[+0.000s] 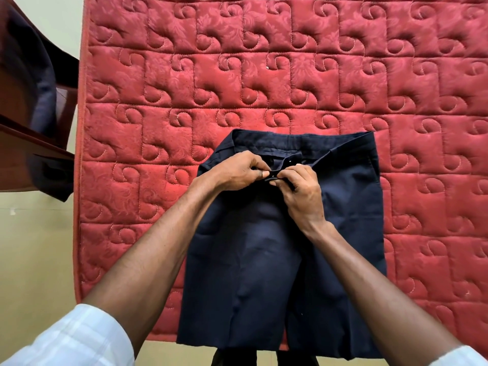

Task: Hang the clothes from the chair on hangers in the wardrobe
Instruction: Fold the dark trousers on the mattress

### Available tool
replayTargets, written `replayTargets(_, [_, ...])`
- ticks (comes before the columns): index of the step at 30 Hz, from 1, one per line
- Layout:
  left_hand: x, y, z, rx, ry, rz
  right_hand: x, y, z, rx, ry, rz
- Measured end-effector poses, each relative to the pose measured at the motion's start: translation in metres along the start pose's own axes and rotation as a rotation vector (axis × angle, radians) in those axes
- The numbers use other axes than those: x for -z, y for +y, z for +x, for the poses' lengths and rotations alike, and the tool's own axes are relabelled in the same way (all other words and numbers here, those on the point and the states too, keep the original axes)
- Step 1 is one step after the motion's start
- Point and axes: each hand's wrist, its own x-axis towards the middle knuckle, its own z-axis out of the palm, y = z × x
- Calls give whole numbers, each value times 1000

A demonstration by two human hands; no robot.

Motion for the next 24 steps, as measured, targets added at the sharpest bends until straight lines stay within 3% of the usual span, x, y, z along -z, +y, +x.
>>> replayTargets(9, [2, -7, -7, -48, -4, 86, 16, 13, 4, -147, 56, 63])
replayTargets(16, [-13, -5, -4, 18, 176, -21, 9, 4, -2, 186, -32, -64])
replayTargets(24, [-12, -3, -6, -24, 58, 21, 4, 4, 8, 150, -51, -43])
